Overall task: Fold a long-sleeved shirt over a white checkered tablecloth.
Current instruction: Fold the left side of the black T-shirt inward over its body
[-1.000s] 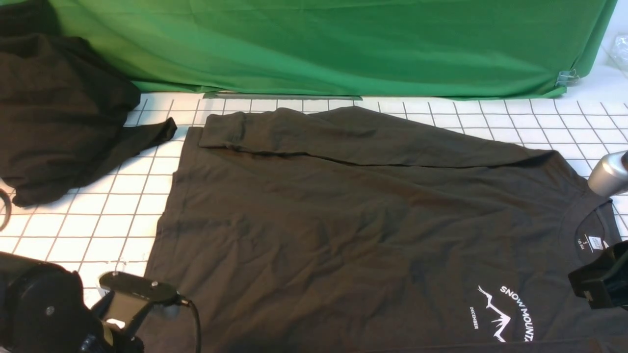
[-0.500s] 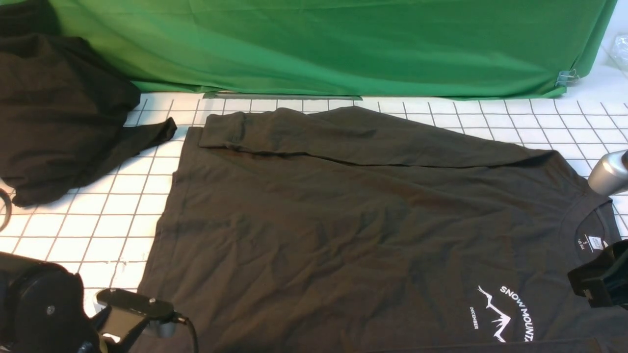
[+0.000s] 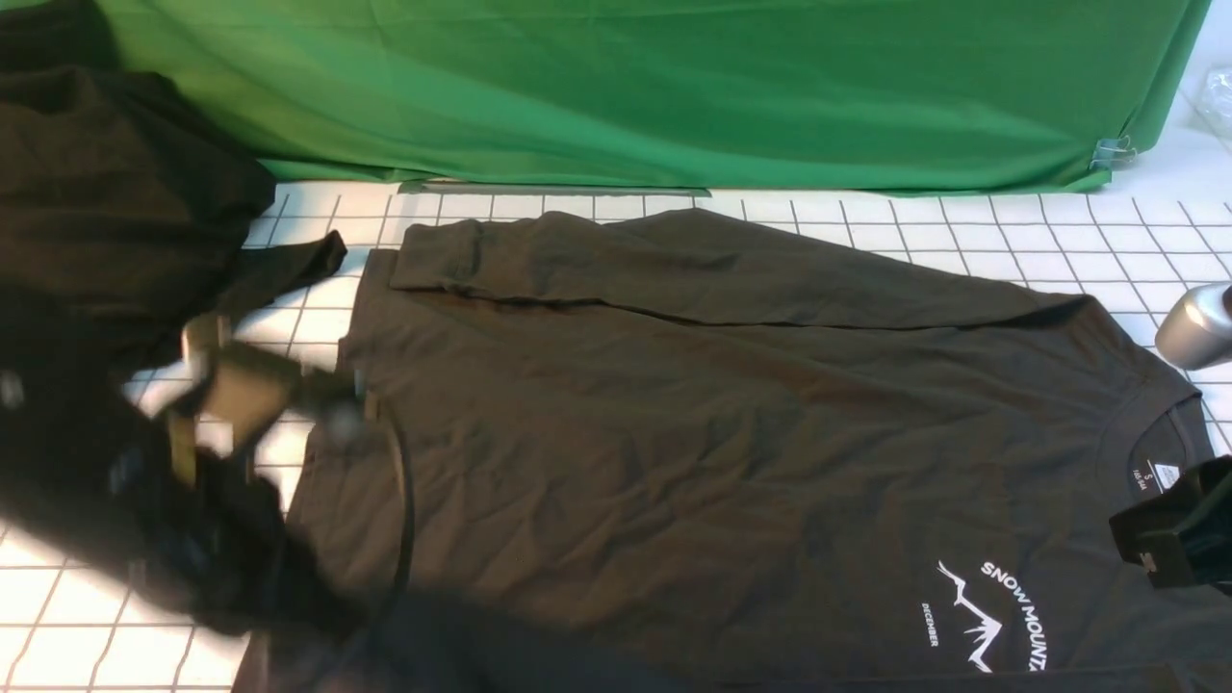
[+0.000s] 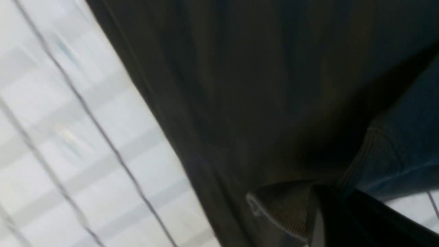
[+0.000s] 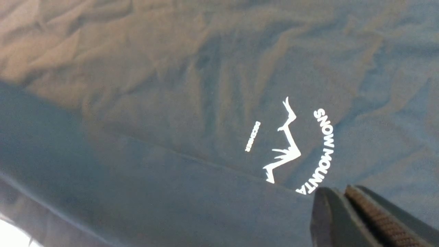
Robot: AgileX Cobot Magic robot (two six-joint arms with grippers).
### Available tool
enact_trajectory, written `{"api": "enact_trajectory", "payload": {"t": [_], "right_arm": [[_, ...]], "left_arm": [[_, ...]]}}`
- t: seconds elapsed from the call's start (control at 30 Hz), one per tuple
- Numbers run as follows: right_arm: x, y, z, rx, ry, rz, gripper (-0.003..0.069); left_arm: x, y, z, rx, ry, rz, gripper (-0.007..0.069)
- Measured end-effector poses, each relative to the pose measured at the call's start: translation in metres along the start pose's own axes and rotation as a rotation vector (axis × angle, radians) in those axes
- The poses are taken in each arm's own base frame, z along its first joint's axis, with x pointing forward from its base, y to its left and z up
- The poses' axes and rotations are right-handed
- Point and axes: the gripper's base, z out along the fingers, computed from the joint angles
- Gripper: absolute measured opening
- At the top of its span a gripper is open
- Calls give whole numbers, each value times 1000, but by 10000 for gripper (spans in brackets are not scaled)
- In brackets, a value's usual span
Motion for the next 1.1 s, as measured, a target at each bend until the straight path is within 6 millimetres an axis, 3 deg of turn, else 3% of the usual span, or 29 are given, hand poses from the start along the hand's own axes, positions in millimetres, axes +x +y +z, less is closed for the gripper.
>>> {"api": "enact_trajectory", "payload": {"t": [0.1,0.23,0.37,0.57,0.73,0.93,1.03,1.1], "right_arm": [[0,0,0,0,-1,0,43],[-1,1,0,-9,-6,9,43],[-1,2,1,-19,-10,19,45],[-1,2,1,-20,-9,20,51],[-1,2,1,-21,-10,21,58],[-1,2,1,-23,-10,23,64],[-1,2,1,-23,-10,23,67],[-1,2,1,-23,-10,23,69]], "left_arm": [[-28,8,-14,-63,-67,34,12],[-52,13,-8,-89,-66,43,12],[-77,30,28,-148,24,64,12],[-94,53,64,-169,101,3,12],[-102,56,82,-164,120,6,13],[-105,57,87,-172,99,17,19],[-107,59,87,-189,73,33,52],[-110,60,87,-203,43,47,129]]}}
